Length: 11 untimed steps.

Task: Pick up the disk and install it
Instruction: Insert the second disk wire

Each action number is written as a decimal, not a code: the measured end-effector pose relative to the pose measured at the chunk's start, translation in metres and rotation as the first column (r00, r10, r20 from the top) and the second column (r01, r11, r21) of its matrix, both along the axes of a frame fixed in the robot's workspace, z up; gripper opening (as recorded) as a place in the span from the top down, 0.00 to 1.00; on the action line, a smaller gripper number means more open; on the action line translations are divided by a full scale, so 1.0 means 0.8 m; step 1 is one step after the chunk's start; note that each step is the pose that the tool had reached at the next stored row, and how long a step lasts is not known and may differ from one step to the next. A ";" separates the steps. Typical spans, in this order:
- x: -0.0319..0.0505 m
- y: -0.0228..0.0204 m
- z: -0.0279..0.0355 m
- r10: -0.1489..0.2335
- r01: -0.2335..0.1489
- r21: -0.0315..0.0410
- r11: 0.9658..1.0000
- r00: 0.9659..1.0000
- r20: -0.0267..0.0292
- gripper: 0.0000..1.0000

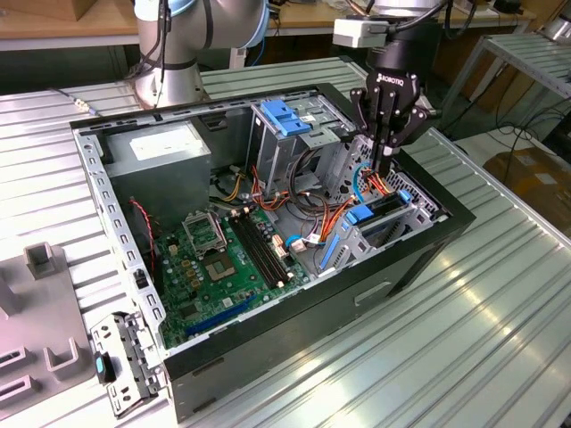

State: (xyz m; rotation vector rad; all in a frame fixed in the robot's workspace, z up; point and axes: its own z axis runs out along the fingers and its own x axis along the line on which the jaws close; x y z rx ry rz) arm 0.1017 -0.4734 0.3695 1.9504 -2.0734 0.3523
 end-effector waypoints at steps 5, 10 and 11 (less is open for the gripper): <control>-0.001 -0.0117 -0.0009 0.006 -0.006 0.033 0.999 1.000 0.004 0.84; -0.003 -0.0295 -0.0025 0.009 -0.010 0.074 0.997 1.000 0.013 0.84; -0.003 -0.0314 -0.0028 0.009 -0.010 0.077 0.997 1.000 0.015 0.84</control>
